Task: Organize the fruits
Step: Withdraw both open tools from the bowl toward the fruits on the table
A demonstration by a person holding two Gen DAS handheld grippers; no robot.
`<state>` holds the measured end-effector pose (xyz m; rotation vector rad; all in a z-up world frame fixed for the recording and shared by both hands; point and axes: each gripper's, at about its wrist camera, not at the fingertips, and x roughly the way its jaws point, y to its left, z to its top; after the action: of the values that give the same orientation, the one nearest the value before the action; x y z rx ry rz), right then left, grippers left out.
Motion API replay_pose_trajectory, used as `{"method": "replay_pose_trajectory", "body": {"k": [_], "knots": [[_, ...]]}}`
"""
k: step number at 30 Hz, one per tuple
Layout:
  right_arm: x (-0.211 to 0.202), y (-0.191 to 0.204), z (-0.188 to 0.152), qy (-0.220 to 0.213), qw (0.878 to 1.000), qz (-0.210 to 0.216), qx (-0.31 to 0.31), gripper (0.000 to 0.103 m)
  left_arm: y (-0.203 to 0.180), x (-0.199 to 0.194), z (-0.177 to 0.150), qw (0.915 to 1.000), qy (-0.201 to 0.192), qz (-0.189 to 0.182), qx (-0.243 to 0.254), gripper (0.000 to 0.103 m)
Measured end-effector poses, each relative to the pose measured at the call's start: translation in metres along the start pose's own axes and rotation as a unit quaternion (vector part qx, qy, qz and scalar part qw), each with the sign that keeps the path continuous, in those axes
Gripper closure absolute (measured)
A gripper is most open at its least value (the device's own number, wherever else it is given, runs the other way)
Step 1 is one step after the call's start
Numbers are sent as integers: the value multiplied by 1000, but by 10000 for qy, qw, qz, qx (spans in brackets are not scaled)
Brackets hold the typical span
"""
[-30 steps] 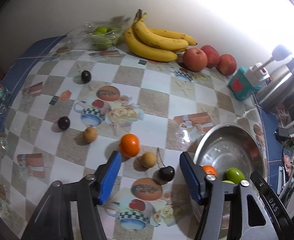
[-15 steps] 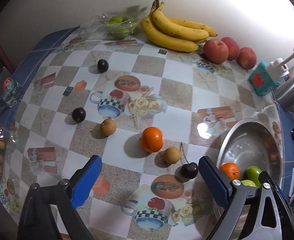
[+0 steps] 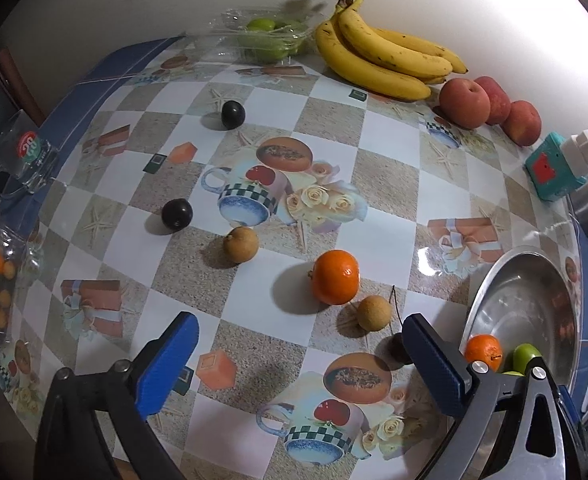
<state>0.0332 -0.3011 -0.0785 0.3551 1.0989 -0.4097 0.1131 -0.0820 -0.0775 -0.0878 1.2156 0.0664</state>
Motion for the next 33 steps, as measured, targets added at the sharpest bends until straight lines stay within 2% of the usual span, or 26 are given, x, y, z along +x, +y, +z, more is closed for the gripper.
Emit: {"method": "replay_pose_trajectory", "body": {"k": [2, 3, 4, 8, 10, 20, 26, 33], "knots": [[1, 1, 0, 31, 10000, 61, -17, 18, 1, 0, 1, 10000, -29, 22, -23, 0], [2, 1, -1, 41, 10000, 81, -11, 9, 2, -1, 1, 10000, -52, 36, -36, 0], [2, 1, -1, 35, 10000, 81, -13, 5, 3, -2, 1, 9999, -84, 54, -43, 0], [0, 1, -1, -49, 10000, 80, 1, 5, 5, -4, 3, 9997, -203, 89, -42, 0], [0, 0, -1, -84, 9999, 65, 18, 1, 5, -6, 3, 9996, -255, 123, -10, 0], [-5, 0, -1, -276, 9995, 129, 20, 1, 3, -12, 6, 9988, -396, 188, 228, 0], [-8, 8, -2, -276, 9984, 497, 71, 1, 11, -25, 13, 9973, -661, 219, 252, 0], [-17, 41, -1, -362, 9957, 836, -185, 1, 40, -29, 22, 9972, -718, 213, 60, 0]]}}
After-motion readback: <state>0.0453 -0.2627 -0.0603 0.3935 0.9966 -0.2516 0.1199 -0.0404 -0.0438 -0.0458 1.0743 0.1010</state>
